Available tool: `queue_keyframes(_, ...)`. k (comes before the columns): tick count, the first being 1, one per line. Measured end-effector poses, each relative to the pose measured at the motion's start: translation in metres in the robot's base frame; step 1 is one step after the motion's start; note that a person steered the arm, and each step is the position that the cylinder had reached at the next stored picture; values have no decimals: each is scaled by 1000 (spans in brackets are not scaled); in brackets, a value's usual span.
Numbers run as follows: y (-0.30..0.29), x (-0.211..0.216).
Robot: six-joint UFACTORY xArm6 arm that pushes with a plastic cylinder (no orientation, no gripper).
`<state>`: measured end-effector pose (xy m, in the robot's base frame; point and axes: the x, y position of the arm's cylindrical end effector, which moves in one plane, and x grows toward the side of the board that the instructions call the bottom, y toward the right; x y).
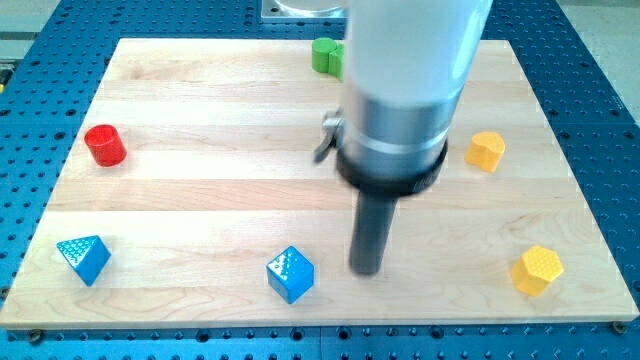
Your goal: Push the cube diagonally to the triangle
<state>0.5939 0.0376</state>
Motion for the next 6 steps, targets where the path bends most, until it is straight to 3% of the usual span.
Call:
queue_keyframes(1,6,24)
queue_keyframes(4,-64,12)
queue_keyframes(6,-105,-84)
